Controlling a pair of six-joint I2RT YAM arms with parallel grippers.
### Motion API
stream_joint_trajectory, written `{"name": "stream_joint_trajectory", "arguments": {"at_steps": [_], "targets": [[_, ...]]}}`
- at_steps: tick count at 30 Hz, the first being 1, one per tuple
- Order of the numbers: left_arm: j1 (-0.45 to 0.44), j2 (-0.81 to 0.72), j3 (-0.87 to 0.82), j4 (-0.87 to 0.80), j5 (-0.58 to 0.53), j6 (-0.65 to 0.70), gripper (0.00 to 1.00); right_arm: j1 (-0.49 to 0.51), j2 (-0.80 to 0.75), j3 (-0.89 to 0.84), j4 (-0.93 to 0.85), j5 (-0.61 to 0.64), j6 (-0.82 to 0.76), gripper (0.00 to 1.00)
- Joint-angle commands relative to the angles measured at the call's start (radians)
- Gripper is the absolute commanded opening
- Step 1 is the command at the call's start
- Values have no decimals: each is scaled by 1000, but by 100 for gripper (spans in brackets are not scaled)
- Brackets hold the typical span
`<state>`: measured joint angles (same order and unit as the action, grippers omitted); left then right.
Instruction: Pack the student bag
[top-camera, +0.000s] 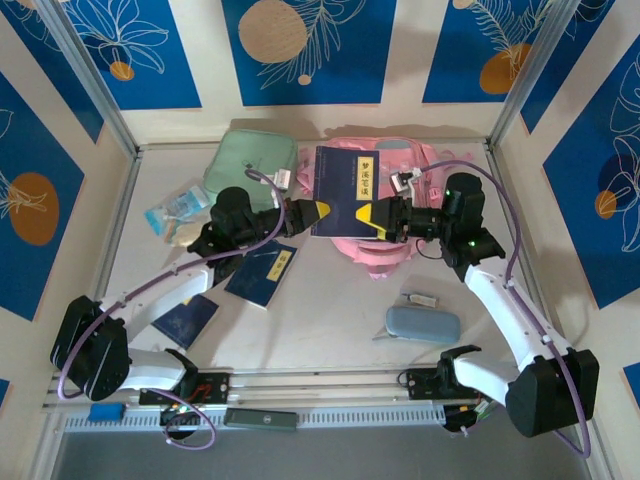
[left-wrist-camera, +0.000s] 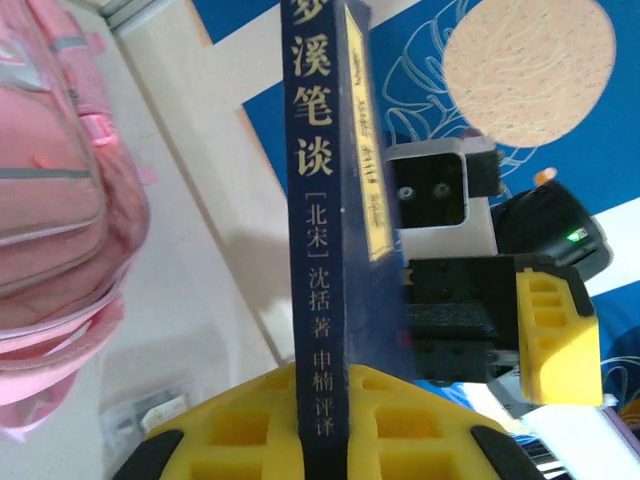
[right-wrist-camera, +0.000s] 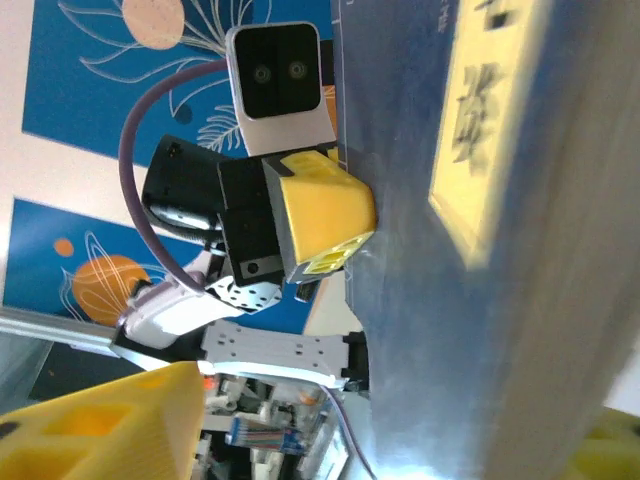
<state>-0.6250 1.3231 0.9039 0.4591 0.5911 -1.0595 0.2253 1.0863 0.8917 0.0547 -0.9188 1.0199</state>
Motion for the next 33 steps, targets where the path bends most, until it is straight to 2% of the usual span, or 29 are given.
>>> {"name": "stream_joint_trajectory", "arguments": {"at_steps": [1, 3, 6, 9, 11, 13, 16, 21, 23, 28, 33], "targets": [[-5, -27, 60, -120, -30, 107, 0, 15, 5, 46, -95, 9, -60, 53], [-6, -29, 56, -103, -26, 109, 0, 15, 26, 59, -121, 9, -77, 47], [-7, -25, 63, -136, -29, 132, 0, 14, 44, 83, -197, 47, -122, 32], [-6, -19, 70, -160, -32, 152, 0, 14, 51, 101, -253, 70, -171, 12], [-7, -10, 89, -188, -26, 165, 1, 10, 61, 125, -311, 83, -213, 5], [-10, -5, 98, -189, -7, 184, 18, -1, 59, 145, -394, 114, -259, 0], [-9, -12, 130, -282, -31, 293, 31, -52, 39, 148, -461, 128, -293, 0], [-8, 44, 265, -612, -179, 652, 42, -141, 4, 165, -655, 194, -415, 0], [-9, 99, 319, -689, -195, 764, 44, -200, -12, 153, -708, 219, -430, 0], [-30, 258, 437, -738, -218, 986, 52, -343, -65, 90, -750, 248, -435, 0], [-71, 433, 576, -778, -237, 1179, 61, -445, -76, 71, -803, 321, -428, 0]]}}
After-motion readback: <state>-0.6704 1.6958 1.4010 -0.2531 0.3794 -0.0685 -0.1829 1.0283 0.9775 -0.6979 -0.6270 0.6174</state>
